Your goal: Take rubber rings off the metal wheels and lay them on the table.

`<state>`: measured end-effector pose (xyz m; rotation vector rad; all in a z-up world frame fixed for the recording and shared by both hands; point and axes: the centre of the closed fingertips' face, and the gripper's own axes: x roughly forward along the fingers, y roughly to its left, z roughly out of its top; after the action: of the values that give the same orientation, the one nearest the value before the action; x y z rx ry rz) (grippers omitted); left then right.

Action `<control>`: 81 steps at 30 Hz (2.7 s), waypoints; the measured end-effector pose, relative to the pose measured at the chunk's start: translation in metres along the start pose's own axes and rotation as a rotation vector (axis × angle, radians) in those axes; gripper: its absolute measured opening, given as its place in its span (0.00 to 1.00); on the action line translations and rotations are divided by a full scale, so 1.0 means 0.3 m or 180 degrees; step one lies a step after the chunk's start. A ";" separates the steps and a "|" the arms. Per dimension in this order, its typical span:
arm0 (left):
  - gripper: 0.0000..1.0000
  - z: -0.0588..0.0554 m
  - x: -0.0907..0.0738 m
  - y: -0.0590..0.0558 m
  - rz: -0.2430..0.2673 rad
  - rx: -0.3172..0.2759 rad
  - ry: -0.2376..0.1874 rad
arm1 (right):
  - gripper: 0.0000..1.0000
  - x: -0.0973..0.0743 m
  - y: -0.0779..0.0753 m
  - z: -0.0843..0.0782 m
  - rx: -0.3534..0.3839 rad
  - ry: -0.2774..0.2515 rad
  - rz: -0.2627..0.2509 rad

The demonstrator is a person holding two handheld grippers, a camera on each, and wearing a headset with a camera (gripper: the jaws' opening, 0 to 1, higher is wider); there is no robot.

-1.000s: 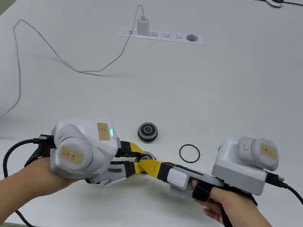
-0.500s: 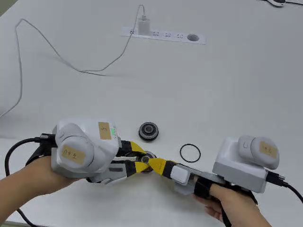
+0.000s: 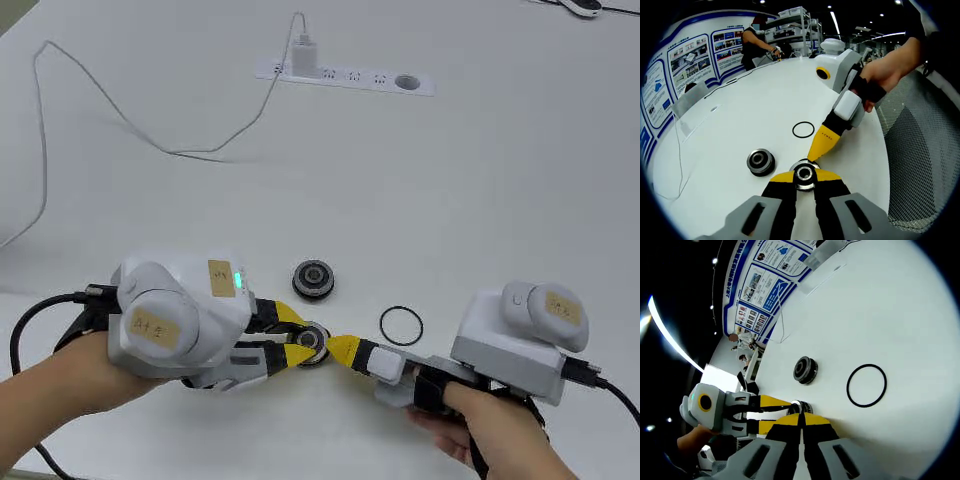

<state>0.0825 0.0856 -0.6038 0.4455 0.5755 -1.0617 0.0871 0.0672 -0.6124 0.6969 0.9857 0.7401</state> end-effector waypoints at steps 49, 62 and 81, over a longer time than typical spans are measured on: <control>0.12 -0.001 -0.001 0.002 0.0008 -0.0067 0.0001 | 0.00 -0.002 0.033 0.000 -0.0317 0.0014 -0.0069; 0.12 -0.003 0.001 0.003 0.0007 -0.0071 -0.0004 | 0.00 0.004 0.046 -0.002 -0.0355 0.0029 -0.0044; 0.12 -0.003 0.000 0.002 0.0029 -0.0074 -0.0020 | 0.00 0.005 0.094 -0.009 -0.0352 0.0018 0.0120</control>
<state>0.0828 0.0863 -0.6044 0.4240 0.5794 -1.0465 0.0788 0.0847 -0.5916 0.6187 0.9316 0.8237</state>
